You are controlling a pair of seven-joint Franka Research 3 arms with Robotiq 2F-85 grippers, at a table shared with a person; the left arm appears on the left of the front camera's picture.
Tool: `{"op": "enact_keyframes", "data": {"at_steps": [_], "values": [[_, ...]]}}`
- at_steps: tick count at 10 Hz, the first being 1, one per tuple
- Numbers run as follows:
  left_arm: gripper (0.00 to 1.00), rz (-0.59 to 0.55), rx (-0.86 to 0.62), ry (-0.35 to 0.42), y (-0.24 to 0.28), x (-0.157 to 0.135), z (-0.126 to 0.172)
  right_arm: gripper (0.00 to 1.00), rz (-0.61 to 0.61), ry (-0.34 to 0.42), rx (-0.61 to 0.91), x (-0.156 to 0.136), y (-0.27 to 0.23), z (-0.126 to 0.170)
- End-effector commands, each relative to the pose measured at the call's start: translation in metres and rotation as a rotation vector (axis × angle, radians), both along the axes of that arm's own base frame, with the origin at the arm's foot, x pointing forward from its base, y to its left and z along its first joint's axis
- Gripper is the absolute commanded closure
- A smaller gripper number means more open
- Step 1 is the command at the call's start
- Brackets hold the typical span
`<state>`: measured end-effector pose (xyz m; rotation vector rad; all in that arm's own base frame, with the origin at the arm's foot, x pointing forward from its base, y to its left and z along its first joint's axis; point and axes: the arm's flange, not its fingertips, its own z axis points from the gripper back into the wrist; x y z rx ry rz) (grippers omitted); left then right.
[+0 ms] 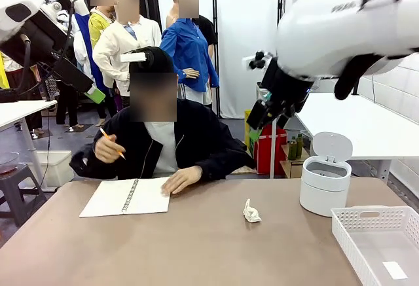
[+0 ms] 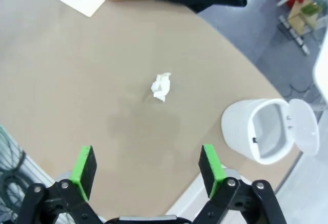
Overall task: Sort the paper based on its condition.
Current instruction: If a person hands you a paper, place it in the Organizing basket , and if it's crumpled, put it in the Trash can.
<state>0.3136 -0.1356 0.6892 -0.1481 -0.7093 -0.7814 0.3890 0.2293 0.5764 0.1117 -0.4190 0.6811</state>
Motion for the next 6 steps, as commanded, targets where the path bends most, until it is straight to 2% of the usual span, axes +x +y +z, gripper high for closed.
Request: {"op": "enact_keyframes", "data": {"at_steps": [1, 3, 4, 5, 6], "values": [[0.0, 0.001, 0.001, 0.004, 0.001, 0.0, 0.0, 0.0, -0.024, 0.018, -0.051, 0.011, 0.013, -0.021], [0.0, 0.001, 0.001, 0.004, 0.001, 0.0, 0.0, 0.0, -0.052, 0.073, -0.092, 0.022, 0.018, -0.059], [0.0, 0.001, 0.001, 0.004, 0.001, 0.0, 0.0, 0.0, -0.056, 0.053, -0.116, 0.025, 0.02, -0.073], [0.0, 0.001, 0.001, 0.004, 0.001, 0.0, 0.0, 0.0, -0.069, 0.042, -0.118, 0.028, 0.021, -0.083], [0.0, 0.001, 0.001, 0.004, 0.001, 0.0, 0.0, 0.0, -0.06, 0.048, -0.061, 0.025, 0.02, -0.077]]}}
